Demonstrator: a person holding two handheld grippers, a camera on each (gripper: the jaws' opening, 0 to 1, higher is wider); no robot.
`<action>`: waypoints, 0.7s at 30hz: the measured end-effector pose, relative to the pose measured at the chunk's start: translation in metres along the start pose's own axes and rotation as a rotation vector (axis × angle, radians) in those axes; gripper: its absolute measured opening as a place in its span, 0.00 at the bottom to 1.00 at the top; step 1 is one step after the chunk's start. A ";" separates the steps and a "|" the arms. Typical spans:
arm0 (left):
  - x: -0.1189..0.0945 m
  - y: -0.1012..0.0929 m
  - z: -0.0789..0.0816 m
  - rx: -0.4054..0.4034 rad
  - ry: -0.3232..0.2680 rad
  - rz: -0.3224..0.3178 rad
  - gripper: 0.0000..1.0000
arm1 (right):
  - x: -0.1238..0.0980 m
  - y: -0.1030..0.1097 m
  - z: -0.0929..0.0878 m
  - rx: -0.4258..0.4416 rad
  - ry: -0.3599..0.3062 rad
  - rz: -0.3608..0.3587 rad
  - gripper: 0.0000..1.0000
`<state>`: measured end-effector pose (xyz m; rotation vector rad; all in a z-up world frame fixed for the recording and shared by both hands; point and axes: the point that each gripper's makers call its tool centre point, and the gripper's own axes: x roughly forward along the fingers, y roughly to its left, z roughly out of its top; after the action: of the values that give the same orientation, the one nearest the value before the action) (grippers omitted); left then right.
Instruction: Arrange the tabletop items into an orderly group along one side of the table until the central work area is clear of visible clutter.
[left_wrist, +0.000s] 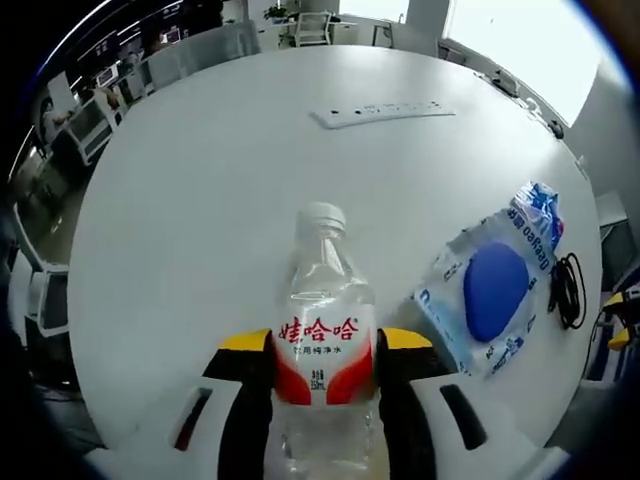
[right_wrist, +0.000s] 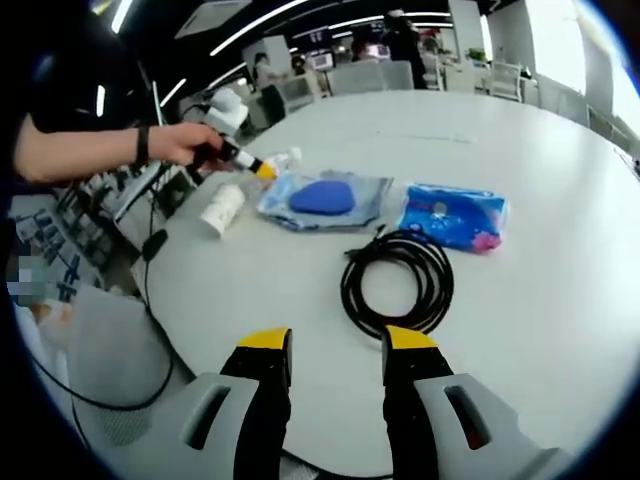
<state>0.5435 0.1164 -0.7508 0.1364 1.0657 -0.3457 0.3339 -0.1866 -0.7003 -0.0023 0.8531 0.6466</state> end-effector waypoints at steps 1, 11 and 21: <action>-0.001 0.000 0.000 -0.007 -0.004 -0.001 0.40 | 0.000 0.000 0.000 0.001 0.000 0.000 0.34; -0.006 0.007 0.002 -0.014 -0.044 0.010 0.37 | 0.004 0.002 0.003 0.003 -0.003 0.004 0.34; -0.024 0.023 0.011 -0.056 -0.120 0.046 0.37 | 0.007 0.005 0.007 -0.008 -0.009 0.017 0.34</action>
<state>0.5501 0.1397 -0.7258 0.0888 0.9509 -0.2793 0.3393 -0.1772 -0.6991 0.0002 0.8426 0.6653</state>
